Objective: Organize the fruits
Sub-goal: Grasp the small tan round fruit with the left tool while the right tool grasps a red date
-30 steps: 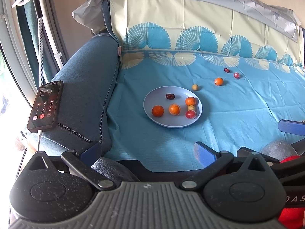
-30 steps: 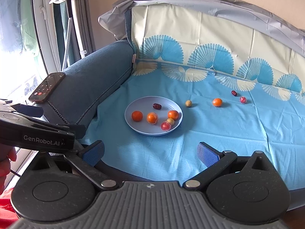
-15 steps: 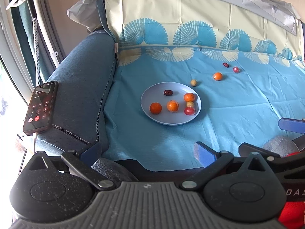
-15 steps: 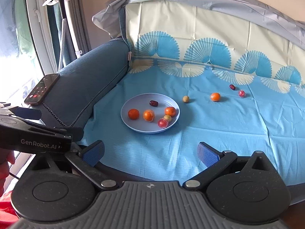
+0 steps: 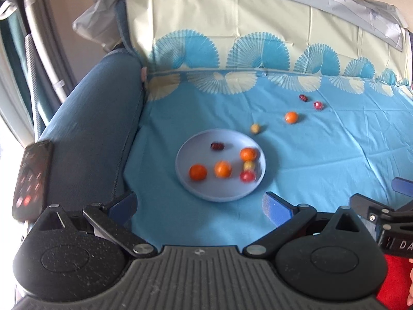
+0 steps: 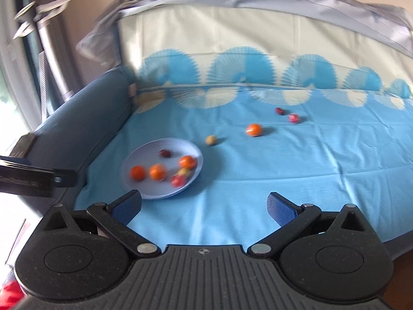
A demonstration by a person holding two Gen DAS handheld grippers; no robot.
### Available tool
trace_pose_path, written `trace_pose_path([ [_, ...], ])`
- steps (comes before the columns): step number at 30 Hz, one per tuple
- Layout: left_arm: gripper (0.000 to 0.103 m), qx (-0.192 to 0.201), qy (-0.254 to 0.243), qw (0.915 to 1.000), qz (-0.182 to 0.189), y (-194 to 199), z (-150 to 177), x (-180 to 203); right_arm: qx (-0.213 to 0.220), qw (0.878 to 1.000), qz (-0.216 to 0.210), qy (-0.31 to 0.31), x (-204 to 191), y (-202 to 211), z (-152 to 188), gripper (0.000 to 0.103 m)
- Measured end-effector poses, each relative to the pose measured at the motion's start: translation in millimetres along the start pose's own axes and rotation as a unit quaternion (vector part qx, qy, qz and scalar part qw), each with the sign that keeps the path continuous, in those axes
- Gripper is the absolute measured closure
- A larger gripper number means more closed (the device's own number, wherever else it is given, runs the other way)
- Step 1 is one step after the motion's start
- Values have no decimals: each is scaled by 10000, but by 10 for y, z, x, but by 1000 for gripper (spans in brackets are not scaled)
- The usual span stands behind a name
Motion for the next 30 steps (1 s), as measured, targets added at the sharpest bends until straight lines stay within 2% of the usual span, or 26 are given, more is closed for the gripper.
trace_pose_path([
  [9, 0, -106, -194, 9991, 374, -750, -758, 408, 256, 9966, 626, -463, 754, -512, -496, 1],
  [16, 0, -386, -487, 9968, 508, -1585, -1220, 753, 292, 9950, 821, -480, 1197, -1262, -991, 1],
  [23, 0, -966, -578, 9896, 899, -2576, -1563, 858, 326, 9963, 750, 245, 1421, -2440, -1789, 1],
  [27, 0, -1417, -678, 9814, 1102, -3071, -1646, 881, -202, 9974, 591, 356, 1536, -3283, -2116, 1],
  [30, 0, -1651, -638, 9779, 1108, -3374, -1639, 874, -571, 9956, 664, 320, 1618, -3843, -2217, 1],
])
Point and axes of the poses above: each gripper's, at about its wrist camera, not at the fingertips, and y roughly against the way its jaws point, x to its right, z to its underside, the point moved 8 cm from there along -y, roughly the way its jaws point, and after that the axes turned 11 degrees about -y, right-handed, at the moved point
